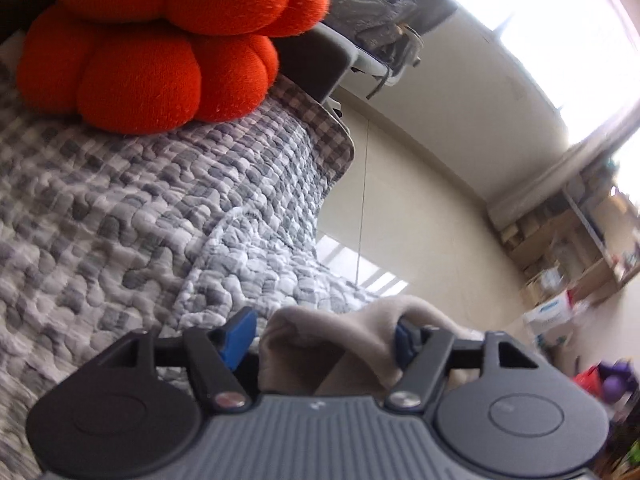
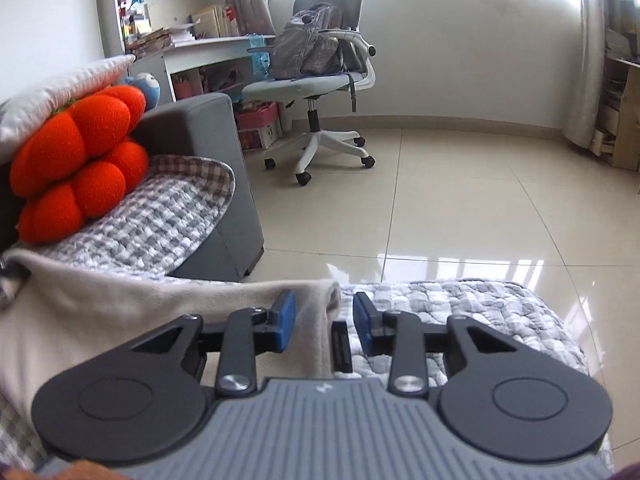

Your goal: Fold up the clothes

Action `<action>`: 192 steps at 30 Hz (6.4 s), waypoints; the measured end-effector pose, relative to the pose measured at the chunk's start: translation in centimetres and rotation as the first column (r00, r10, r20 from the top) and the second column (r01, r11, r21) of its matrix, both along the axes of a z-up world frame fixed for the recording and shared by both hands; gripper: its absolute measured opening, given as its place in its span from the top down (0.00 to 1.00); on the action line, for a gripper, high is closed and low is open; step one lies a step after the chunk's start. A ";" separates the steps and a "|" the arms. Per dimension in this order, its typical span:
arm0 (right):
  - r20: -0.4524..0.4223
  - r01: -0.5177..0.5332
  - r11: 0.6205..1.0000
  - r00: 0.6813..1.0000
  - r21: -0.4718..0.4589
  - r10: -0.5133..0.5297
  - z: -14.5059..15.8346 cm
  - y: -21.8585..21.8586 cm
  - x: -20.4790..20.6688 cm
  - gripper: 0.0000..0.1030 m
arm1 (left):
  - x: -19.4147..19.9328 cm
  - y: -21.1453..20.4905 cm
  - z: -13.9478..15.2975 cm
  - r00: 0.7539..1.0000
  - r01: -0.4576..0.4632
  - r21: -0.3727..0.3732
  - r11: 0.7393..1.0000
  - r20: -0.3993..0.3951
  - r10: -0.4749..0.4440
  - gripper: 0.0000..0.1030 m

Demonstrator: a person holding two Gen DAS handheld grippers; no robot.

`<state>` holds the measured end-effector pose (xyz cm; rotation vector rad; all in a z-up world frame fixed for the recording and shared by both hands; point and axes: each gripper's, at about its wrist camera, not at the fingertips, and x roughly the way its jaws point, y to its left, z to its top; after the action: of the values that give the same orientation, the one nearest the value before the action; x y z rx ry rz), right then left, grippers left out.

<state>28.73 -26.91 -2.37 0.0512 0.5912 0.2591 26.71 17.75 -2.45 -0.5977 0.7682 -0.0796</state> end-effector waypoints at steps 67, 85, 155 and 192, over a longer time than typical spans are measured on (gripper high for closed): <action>0.274 -0.296 0.948 0.927 0.119 0.255 3.9 -4.9 -6.0 0.92 | -6.1 -1.5 4.6 0.979 -0.008 0.080 0.997 0.205 -0.008 0.93; 0.038 -0.102 0.987 0.995 0.126 0.097 -0.9 -1.8 0.2 0.93 | 0.1 0.6 -2.7 0.990 -0.140 -0.076 0.987 -0.014 0.139 0.91; 0.162 -0.168 0.975 0.968 -0.144 0.191 2.2 27.1 -7.3 0.84 | -8.7 8.5 -2.9 0.966 -0.233 -0.297 0.926 0.038 0.256 0.30; 0.173 -0.377 0.913 0.921 0.156 0.350 1.5 21.7 -10.1 0.81 | -6.0 3.5 -5.5 0.980 0.104 -0.596 0.796 0.198 0.021 0.53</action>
<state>18.61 -5.26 -0.87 0.1034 0.4292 0.6778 20.75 21.28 -7.98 -1.1691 0.5534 -0.4350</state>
